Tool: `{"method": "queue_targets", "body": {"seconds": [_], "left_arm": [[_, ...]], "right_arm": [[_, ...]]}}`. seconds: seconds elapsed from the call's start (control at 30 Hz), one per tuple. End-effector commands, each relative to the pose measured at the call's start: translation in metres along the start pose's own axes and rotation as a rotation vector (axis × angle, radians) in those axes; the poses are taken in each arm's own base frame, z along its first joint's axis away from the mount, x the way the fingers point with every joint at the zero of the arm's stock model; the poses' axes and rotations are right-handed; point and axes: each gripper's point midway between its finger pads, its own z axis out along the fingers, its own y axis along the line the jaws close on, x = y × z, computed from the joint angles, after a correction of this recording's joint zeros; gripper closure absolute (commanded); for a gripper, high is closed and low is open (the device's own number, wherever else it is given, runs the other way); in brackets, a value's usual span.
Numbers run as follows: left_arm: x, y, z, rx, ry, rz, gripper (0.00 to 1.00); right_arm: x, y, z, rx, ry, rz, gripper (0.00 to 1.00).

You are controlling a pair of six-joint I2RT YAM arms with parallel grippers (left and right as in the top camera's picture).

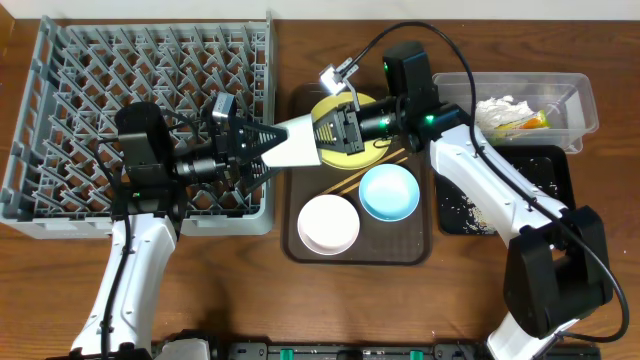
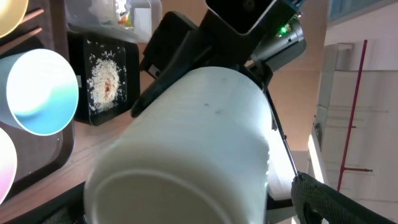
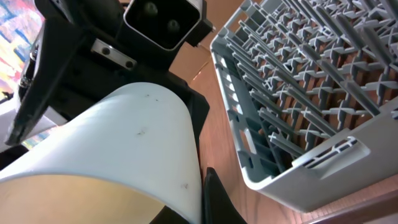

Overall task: Sort waste into correct bins and load items into the dishwasher
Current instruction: 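Grasp the cream cup with the left gripper and open the right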

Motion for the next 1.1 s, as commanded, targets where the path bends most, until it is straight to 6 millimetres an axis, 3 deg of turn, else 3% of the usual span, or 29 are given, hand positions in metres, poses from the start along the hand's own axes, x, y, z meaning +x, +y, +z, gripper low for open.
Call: {"method": "queue_targets", "body": {"seconds": [0.0, 0.43, 0.53, 0.73, 0.97, 1.07], "left_arm": [[0.0053, -0.0049, 0.0007, 0.017, 0.039, -0.001, 0.08], [0.0061, -0.0053, 0.0007, 0.019, 0.043, 0.000, 0.10], [0.0061, -0.0053, 0.0007, 0.019, 0.043, 0.005, 0.15], [0.0061, -0.0053, 0.0007, 0.019, 0.043, 0.004, 0.41], [0.0055, -0.0051, 0.0007, 0.017, 0.040, 0.005, 0.54], [0.0049, -0.0060, 0.0007, 0.018, 0.038, 0.020, 0.59]], "right_arm": [[0.0025, 0.0079, 0.0069, -0.017, 0.017, -0.055, 0.99], [0.0052, 0.0109, 0.0121, -0.025, 0.028, -0.067, 0.99], [0.0056, 0.0113, 0.0128, -0.026, 0.029, -0.067, 0.99], [0.0060, 0.0118, 0.0135, -0.028, 0.031, -0.067, 0.99], [0.0058, 0.0115, 0.0134, -0.027, 0.030, -0.067, 0.98], [0.0055, 0.0110, 0.0134, -0.023, 0.029, -0.068, 0.82]]}}
